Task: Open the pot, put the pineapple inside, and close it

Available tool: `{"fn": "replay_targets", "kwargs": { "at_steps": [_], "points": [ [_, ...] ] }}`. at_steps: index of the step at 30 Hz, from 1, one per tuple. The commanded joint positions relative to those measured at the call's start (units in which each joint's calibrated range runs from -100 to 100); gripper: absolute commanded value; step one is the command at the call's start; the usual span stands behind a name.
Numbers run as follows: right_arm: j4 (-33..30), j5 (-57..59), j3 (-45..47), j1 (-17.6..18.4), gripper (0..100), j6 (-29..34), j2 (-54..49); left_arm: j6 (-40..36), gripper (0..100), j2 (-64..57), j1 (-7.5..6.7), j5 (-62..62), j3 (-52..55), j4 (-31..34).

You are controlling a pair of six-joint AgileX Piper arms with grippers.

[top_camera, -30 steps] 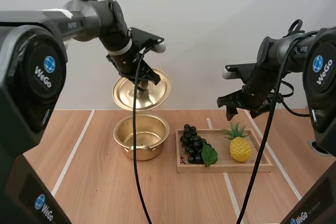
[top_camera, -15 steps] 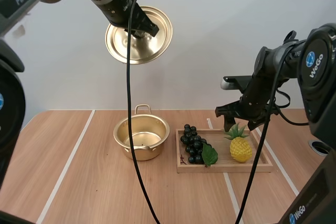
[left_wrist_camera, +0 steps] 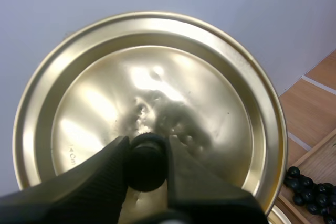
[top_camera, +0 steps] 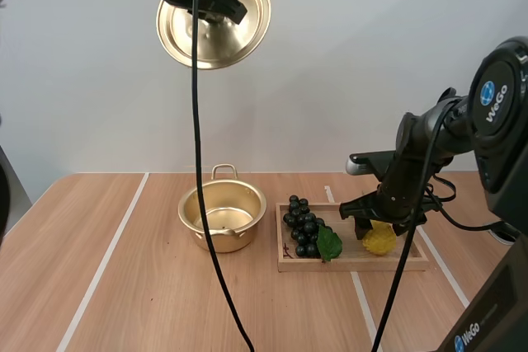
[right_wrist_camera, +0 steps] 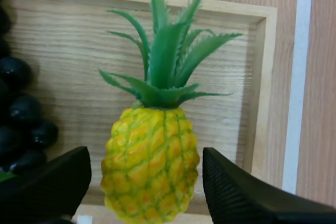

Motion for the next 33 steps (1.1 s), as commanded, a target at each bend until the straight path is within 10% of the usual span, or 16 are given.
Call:
{"fn": "replay_targets", "kwargs": {
  "at_steps": [1,25,27,31,33],
  "points": [
    [-0.83,-5.77,1.5,-0.22,100,-0.12,-0.24,0.21,0,-1.17,-0.19,-0.54,-2.87,-0.54],
    [-0.97,-13.11,1.5,-0.22,100,-0.44,6.51,0.12,0,-2.22,-0.19,0.79,-37.52,4.45],
    [-0.97,-13.11,1.5,-0.22,80,-0.42,6.51,-0.21,0,-2.22,-0.19,1.63,-39.03,4.45],
    [-1.66,-13.11,1.5,-0.22,3,-0.42,6.51,-1.16,0,-2.33,-0.19,2.67,-40.68,4.45],
    [-2.3,-13.28,1.5,-0.22,0,-0.42,6.51,-1.16,0,-2.33,-0.19,3.91,-40.97,4.45]
  ]
}}
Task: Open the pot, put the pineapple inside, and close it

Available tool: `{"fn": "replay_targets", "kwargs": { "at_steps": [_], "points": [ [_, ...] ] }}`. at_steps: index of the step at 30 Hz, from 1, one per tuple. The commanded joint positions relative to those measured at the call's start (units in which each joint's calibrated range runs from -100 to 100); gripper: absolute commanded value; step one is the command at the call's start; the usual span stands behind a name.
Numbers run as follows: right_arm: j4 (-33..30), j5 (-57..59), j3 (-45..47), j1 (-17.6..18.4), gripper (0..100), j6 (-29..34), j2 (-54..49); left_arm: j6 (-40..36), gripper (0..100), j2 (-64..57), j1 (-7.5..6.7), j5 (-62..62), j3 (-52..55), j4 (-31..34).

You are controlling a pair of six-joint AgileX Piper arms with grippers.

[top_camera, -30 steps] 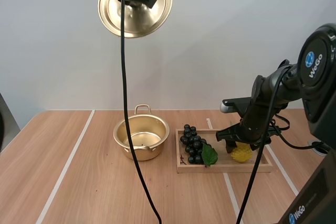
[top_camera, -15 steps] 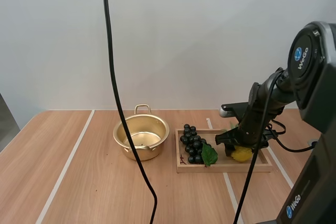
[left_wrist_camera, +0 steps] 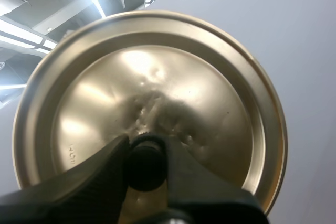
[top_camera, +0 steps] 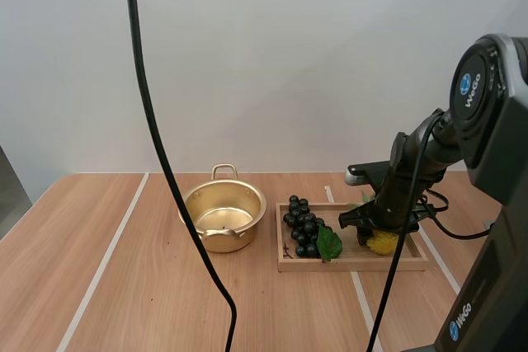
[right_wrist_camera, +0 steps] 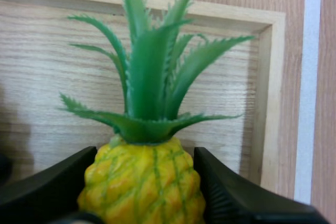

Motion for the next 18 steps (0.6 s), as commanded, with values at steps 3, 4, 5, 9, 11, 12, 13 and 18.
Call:
{"fn": "replay_targets", "kwargs": {
  "at_steps": [3,4,5,9,11,12,13,18],
  "points": [
    [-1.83,-0.63,-0.34,-0.22,0,-0.18,-0.49,-0.78,0,-0.45,-0.19,1.1,-0.62,0.21],
    [-1.83,-0.47,-0.88,-0.22,0,-0.16,-1.04,-0.78,0,-0.45,-0.19,1.29,-0.62,0.21],
    [-1.83,-0.47,-1.67,-0.22,0,-0.16,-1.93,-0.78,0,-0.45,-0.19,1.29,-0.62,0.21],
    [-1.55,-0.28,-6.38,-0.22,0,-0.34,-6.35,-0.78,0,-0.45,-0.19,2.9,-0.62,0.21],
    [-0.67,0.56,-10.3,-0.15,0,-0.47,-9.28,-0.78,0,-0.45,-0.19,3.55,-0.62,0.21],
    [-0.23,1.42,-12.11,0.07,0,-0.47,-10.74,-0.78,0,-0.45,-0.19,3.71,-0.62,0.21],
    [0.42,2.99,-14.57,0.28,0,-0.47,-12.15,-0.78,0,-0.45,-0.19,3.71,-0.62,0.21],
    [1.02,10.83,-28.42,3.59,0,-0.56,-16.4,-0.78,0,-0.45,-0.19,3.71,-0.62,0.21]
  ]
}}
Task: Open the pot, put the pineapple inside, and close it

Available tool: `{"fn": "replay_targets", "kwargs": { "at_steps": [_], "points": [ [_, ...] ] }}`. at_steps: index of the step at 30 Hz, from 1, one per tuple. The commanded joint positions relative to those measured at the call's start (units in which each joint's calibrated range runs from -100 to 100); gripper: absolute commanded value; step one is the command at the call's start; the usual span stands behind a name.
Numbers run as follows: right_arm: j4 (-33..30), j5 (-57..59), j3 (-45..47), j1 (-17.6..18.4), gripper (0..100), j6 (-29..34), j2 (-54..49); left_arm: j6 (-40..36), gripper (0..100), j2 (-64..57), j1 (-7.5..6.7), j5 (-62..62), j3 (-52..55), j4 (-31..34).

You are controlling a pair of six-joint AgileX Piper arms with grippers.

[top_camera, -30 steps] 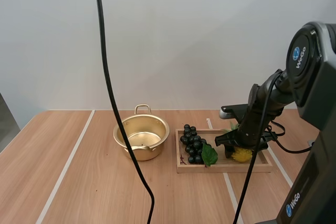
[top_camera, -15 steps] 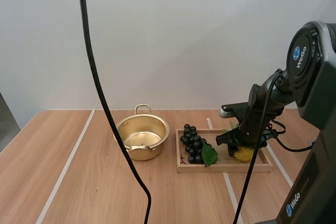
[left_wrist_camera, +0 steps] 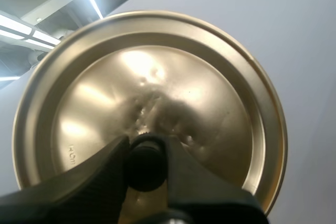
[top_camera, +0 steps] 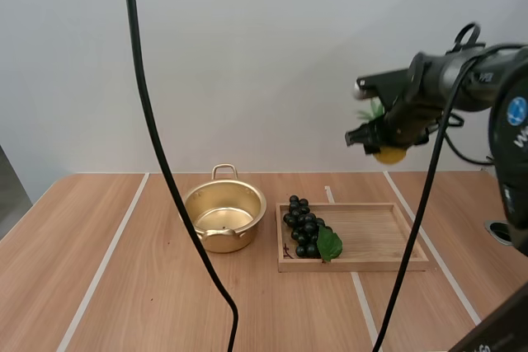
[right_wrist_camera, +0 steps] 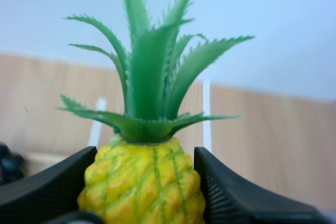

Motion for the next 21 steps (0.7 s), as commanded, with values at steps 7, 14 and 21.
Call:
{"fn": "replay_targets", "kwargs": {
  "at_steps": [7,14,21],
  "points": [
    [0.58,20.7,-20.48,9.43,0,-2.98,-1.39,-0.66,0,-0.6,-0.19,-4.06,-0.74,1.6],
    [2.12,28.25,-22.46,16.0,0,-6.06,4.29,-0.43,0,-1.23,-0.19,-5.79,-0.88,4.27],
    [6.08,34.85,-22.46,20.68,0,-8.29,13.98,0.25,0,-1.23,-0.19,-3.03,-0.88,7.71]
  ]
}}
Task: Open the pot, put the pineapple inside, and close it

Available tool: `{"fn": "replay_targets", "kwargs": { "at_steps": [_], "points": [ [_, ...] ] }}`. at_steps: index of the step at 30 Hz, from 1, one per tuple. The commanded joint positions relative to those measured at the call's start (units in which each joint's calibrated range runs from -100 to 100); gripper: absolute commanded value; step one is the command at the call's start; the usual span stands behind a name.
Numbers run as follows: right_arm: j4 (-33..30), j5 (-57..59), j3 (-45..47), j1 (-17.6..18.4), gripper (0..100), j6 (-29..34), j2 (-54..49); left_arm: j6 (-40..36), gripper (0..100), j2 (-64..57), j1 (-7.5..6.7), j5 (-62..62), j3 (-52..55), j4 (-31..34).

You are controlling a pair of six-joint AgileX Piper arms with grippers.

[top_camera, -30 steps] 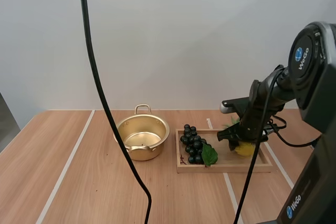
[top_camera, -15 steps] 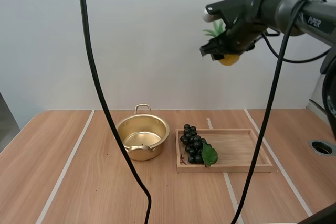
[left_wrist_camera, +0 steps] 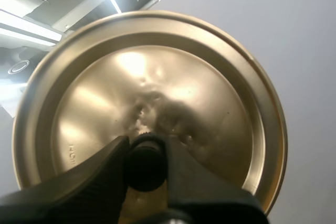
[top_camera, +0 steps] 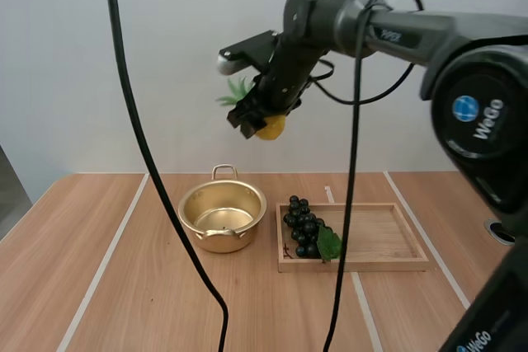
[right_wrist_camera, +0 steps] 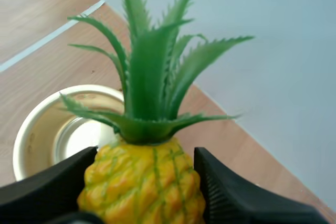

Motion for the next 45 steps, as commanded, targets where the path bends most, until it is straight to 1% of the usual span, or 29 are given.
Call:
{"fn": "replay_targets", "kwargs": {
  "at_steps": [1,6,9,12,18,20,31,45],
  "points": [
    [1.59,2.41,-0.45,1.94,0,-1.01,3.32,0.25,0,-0.35,-0.19,0.62,-0.18,1.41],
    [1.59,2.6,1.26,3.98,0,-2.25,9.29,0.25,0,-0.35,-0.19,3.27,-0.18,1.41],
    [2.55,0.11,3.04,4.05,0,-2.35,11.71,0.25,0,-0.35,-0.19,6.65,-0.18,1.41],
    [3.9,-3.21,5.02,4.05,0,-4.58,13.33,0.25,0,-0.35,-0.19,8.78,-0.18,1.41],
    [4.5,-9.53,8.37,4.05,0,-5.83,15.49,0.25,0,-0.35,-0.19,9.14,-0.18,1.41],
    [4.5,-9.8,9.04,4.05,0,-5.92,16.46,0.25,0,-0.23,-0.19,9.12,-0.18,1.41],
    [4.5,-11.13,9.48,4.05,0,-5.92,20.95,0.34,0,-0.24,-0.19,9.12,-0.18,1.41],
    [4.5,-11.71,9.48,4.05,0,-5.92,22.41,0.43,0,-0.24,-0.19,9.12,-0.18,1.41]
  ]
}}
